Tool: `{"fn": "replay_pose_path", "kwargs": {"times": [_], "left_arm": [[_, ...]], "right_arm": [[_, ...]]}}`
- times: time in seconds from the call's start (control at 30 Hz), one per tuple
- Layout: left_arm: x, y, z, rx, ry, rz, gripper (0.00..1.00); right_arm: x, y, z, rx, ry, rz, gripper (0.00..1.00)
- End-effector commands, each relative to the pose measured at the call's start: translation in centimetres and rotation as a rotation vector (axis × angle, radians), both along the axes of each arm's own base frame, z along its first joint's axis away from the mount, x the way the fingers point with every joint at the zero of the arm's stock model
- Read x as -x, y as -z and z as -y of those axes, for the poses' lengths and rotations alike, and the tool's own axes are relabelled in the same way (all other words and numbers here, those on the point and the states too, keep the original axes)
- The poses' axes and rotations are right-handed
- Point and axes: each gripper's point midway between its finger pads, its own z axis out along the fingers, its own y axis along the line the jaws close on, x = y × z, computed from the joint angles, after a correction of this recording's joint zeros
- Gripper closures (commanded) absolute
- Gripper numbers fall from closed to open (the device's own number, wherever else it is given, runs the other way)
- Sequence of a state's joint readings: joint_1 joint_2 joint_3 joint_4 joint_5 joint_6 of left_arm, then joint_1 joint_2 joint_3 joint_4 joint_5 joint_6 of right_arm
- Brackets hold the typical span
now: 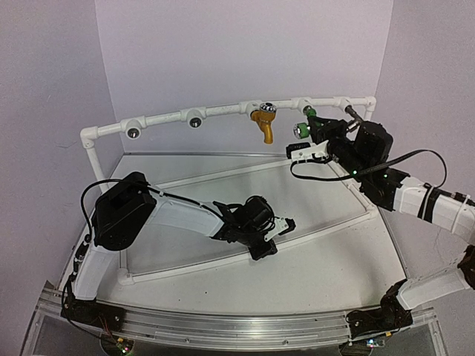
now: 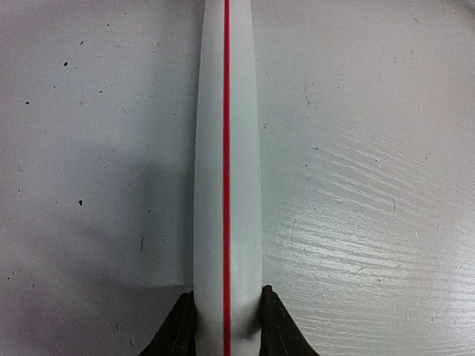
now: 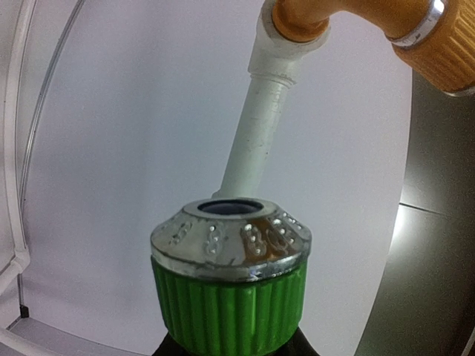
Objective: Install the water faucets
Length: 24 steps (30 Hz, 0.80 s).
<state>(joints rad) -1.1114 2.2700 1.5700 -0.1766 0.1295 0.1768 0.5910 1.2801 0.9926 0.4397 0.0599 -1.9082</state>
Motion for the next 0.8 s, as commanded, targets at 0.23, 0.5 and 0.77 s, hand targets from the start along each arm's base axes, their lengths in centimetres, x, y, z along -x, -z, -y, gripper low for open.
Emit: {"fn": "replay_pose_path", "kwargs": {"times": [0.23,0.5,0.77], "left_arm": [[7.9,6.0,-2.8,-0.169,0.175,-0.244,1.00],[7.7,5.9,-2.9,-0.168,0.172,-0.244,1.00],[7.7,6.0,-2.9,-0.167,0.173,-0.246,1.00]], "right_arm": [[-1.5,-3.0,0.6,-0.144,-0.015,0.001,1.00],[-1.9,-2.2,0.1,-0.155,-0.037,-0.023,1.00],[-2.0,-2.6,-0.4,-0.192,-0.065,-0.027,1.00]]}}
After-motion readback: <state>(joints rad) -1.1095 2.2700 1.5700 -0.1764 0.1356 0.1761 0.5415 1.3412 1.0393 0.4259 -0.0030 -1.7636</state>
